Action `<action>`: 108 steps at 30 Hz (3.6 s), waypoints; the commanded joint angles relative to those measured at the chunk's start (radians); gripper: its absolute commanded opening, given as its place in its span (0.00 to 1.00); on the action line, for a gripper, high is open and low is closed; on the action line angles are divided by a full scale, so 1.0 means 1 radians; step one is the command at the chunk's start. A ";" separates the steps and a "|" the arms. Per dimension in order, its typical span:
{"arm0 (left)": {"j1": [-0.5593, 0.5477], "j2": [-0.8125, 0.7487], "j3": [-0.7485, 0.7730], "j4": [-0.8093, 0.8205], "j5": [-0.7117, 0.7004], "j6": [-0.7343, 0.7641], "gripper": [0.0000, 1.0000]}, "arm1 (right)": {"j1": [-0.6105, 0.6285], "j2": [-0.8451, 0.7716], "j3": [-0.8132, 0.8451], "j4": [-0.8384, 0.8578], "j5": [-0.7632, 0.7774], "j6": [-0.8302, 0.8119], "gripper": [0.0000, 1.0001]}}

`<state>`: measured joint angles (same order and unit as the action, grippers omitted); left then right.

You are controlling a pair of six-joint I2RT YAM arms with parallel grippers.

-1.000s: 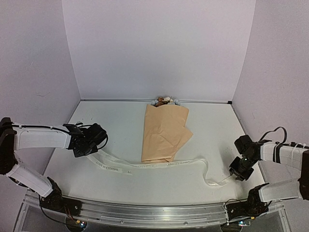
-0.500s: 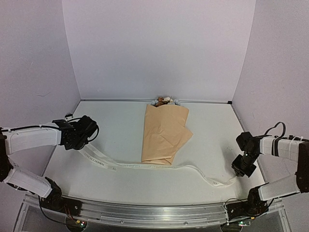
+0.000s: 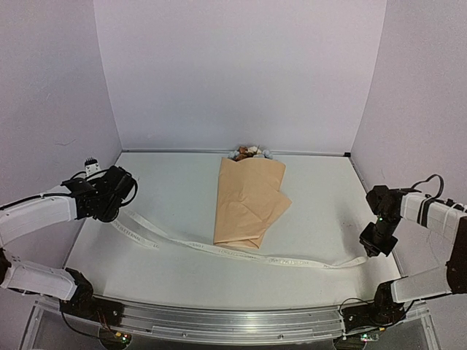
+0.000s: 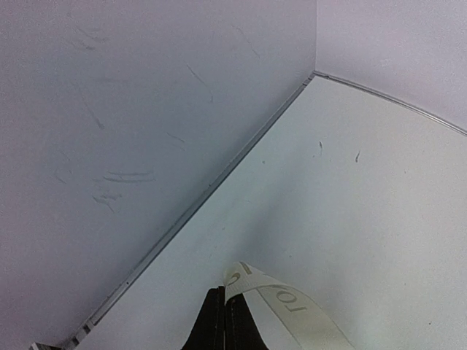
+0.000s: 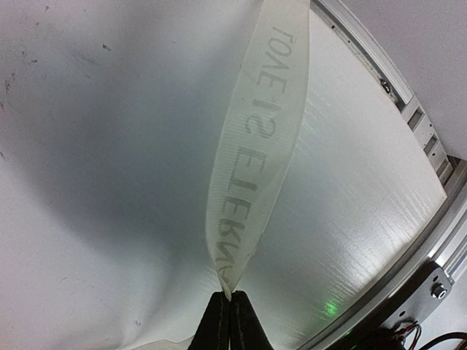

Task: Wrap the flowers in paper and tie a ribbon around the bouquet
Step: Straighten the ribbon at the center of the board, then place the ribbon at the center of the board.

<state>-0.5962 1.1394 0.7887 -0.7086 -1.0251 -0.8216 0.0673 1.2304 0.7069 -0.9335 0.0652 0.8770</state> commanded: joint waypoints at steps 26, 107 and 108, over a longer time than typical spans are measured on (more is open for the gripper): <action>0.006 0.290 -0.092 0.216 0.561 -0.047 0.27 | -0.050 0.012 0.074 -0.084 0.021 -0.109 0.00; 0.730 0.130 -0.020 0.110 0.213 -0.091 0.10 | -0.394 0.307 0.516 -0.272 -0.006 -0.318 0.03; 0.730 0.133 -0.017 0.111 0.222 -0.090 0.15 | -0.393 0.307 0.520 -0.274 -0.014 -0.322 0.07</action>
<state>0.1192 1.2892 0.7138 -0.6028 -0.7643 -0.9307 -0.3168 1.5341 1.1696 -1.2047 0.0457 0.5782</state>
